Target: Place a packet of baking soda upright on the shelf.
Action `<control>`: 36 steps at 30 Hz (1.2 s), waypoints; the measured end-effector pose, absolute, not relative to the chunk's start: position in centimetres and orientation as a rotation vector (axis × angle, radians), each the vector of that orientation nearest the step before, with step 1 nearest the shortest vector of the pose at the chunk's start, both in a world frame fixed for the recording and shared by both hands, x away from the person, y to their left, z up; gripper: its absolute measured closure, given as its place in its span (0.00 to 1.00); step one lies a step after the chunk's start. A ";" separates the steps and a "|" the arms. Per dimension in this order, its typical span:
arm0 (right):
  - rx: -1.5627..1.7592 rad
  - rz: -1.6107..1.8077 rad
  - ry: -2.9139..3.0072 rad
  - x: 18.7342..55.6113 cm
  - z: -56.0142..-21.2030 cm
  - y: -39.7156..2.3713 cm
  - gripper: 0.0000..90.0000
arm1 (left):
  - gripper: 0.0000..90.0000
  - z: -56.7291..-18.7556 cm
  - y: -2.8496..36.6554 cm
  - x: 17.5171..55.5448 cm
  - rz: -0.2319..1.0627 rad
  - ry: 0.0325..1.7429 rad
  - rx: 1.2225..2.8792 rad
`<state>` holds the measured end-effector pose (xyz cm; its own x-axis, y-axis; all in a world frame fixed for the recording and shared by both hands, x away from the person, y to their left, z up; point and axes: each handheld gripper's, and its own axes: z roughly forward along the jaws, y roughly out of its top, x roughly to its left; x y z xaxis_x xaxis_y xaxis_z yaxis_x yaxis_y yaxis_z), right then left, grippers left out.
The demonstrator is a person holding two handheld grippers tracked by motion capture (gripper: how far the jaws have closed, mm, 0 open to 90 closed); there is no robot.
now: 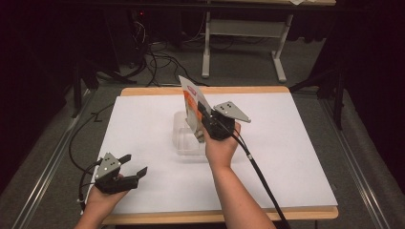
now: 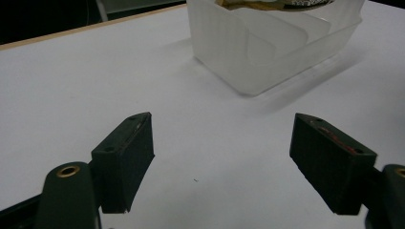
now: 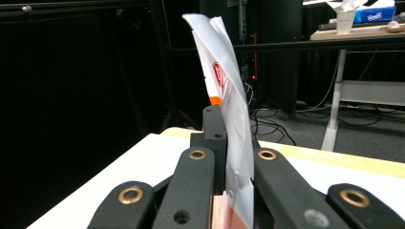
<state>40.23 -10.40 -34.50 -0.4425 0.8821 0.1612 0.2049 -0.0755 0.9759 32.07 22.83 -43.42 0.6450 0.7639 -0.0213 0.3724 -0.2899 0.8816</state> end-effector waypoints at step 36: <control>1.191 1.519 1.754 42.2 -38.6 -7.5 1.00 | 0.26 -43.5 22.7 32.0 0.502 0.885 1.906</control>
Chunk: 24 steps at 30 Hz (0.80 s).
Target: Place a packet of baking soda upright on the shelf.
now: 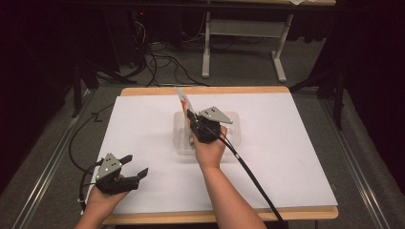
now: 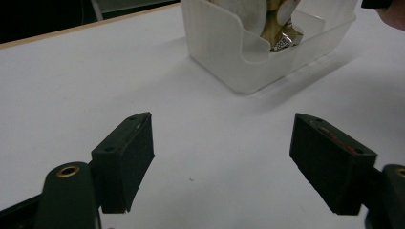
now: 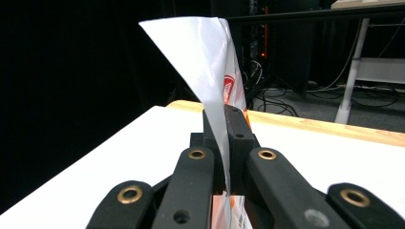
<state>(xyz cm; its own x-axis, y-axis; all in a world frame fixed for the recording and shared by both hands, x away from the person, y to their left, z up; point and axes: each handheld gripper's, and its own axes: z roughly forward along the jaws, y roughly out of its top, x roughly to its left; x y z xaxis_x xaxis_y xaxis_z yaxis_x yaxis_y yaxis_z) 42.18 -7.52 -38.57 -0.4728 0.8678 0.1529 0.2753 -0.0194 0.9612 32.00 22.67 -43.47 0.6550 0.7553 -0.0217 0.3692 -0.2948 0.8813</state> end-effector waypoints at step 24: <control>1.194 1.502 1.786 41.0 -39.5 -8.4 1.00 | 0.26 -43.5 22.7 32.0 0.499 0.887 1.908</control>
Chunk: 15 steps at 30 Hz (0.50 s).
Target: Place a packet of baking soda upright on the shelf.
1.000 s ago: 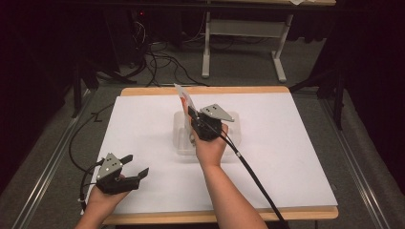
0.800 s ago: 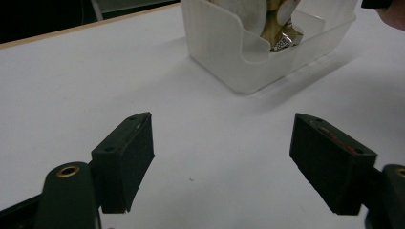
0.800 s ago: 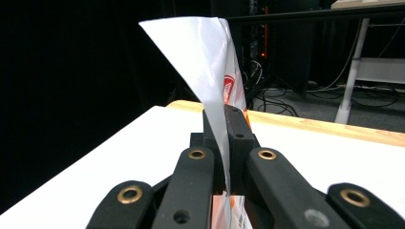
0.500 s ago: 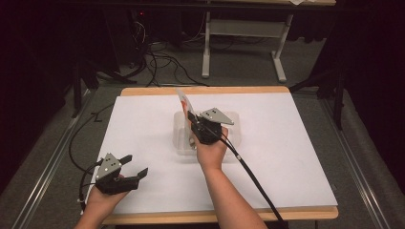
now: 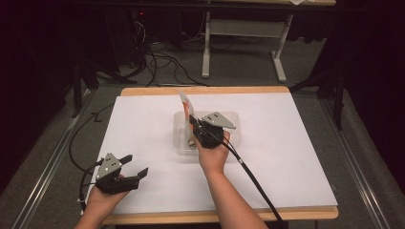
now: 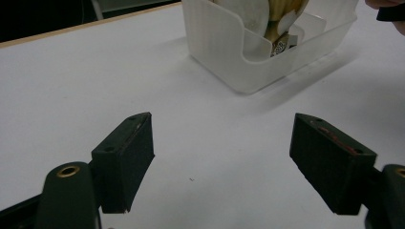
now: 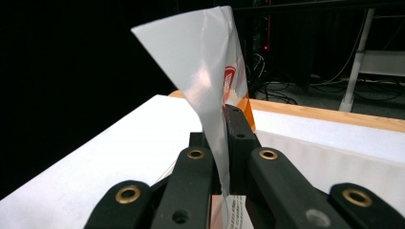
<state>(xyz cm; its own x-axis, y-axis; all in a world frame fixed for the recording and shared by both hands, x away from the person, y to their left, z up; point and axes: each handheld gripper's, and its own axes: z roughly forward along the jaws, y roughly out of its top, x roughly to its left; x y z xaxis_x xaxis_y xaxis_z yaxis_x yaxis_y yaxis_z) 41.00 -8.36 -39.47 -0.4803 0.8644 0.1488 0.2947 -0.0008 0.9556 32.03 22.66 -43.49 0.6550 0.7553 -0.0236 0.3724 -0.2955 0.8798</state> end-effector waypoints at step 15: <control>1.188 1.480 1.821 39.9 -41.2 -8.3 1.00 | 0.26 -43.5 22.7 32.0 0.499 0.881 1.909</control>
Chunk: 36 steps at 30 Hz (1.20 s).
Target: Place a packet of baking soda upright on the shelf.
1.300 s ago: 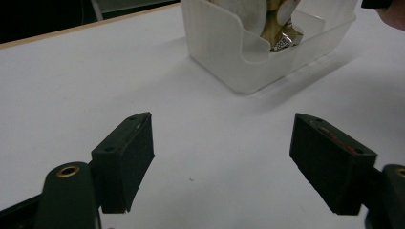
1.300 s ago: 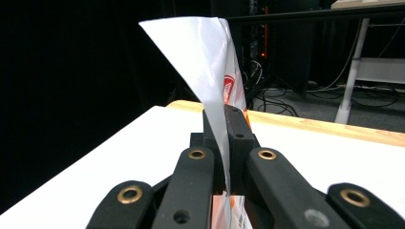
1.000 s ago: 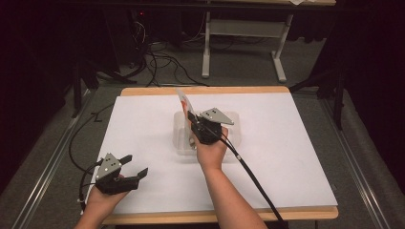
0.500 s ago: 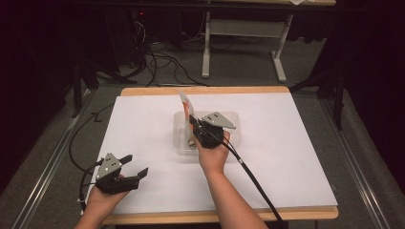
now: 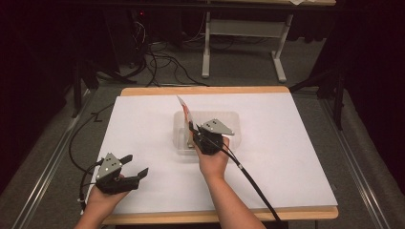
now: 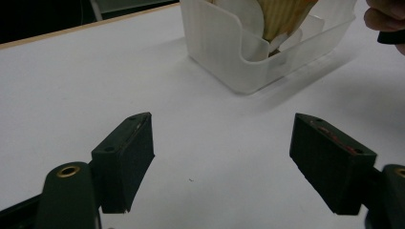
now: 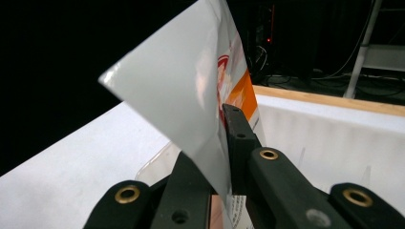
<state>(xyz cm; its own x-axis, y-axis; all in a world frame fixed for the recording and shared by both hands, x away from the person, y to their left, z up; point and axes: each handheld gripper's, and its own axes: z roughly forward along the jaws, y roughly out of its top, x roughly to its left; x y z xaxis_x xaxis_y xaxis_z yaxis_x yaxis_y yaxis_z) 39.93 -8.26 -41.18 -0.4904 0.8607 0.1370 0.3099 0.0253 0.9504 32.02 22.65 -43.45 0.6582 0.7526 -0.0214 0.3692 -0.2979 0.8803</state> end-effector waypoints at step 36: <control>1.180 1.423 1.874 38.9 -41.8 -7.7 0.66 | 0.26 -43.5 22.7 32.1 0.495 0.877 1.920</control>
